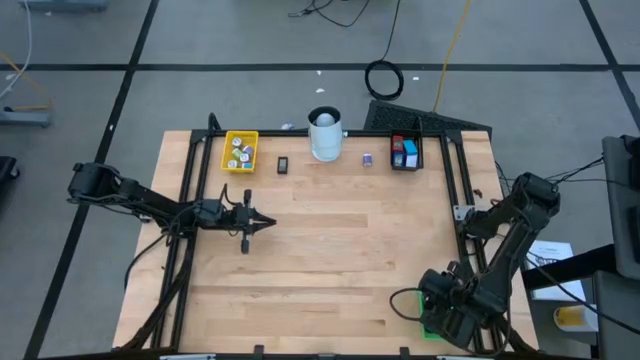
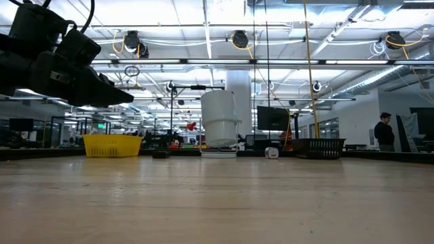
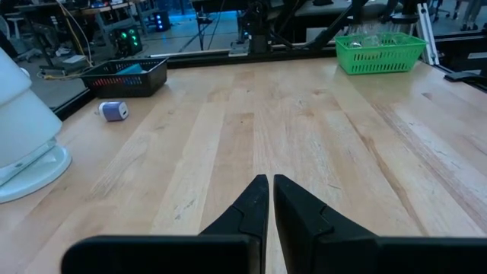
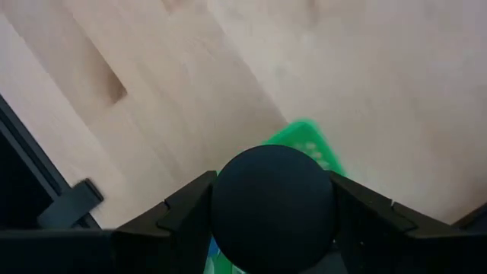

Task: Pick & Place Office items
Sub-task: Put the orange hourglass into the green bin, then put the black timer into the black bin

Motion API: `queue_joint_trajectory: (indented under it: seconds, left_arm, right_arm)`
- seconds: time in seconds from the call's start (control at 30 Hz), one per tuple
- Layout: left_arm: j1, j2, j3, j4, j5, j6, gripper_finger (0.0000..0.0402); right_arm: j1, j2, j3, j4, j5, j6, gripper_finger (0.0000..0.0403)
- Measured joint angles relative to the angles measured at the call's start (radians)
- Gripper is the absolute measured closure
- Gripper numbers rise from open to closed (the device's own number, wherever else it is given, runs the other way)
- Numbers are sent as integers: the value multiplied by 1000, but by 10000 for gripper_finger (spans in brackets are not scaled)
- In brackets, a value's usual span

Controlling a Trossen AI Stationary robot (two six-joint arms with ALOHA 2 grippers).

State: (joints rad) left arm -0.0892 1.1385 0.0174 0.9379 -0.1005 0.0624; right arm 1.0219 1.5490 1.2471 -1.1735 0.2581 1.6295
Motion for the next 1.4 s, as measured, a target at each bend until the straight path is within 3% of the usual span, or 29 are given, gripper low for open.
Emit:
queue_joint_trajectory:
  seconds: [0.2, 0.53, 1.0, 1.17, 1.4]
  left_arm:
    - [0, 0, 0, 0, 0, 0, 371]
    - [0, 0, 0, 1, 0, 4, 371]
    - [0, 0, 0, 1, 1, 5, 371]
    - [0, 0, 0, 1, 1, 5, 371]
    - [0, 0, 0, 1, -21, -14, 371]
  right_arm:
    - [-1, 0, -64, 66, -28, 3, 185]
    - [-11, -7, -67, 62, -81, 9, 131]
    - [-67, -111, -65, 62, -103, 23, 153]
    - [-103, -155, -65, 14, -72, -43, 187]
    - [-265, -227, -65, -14, 175, -354, 284]
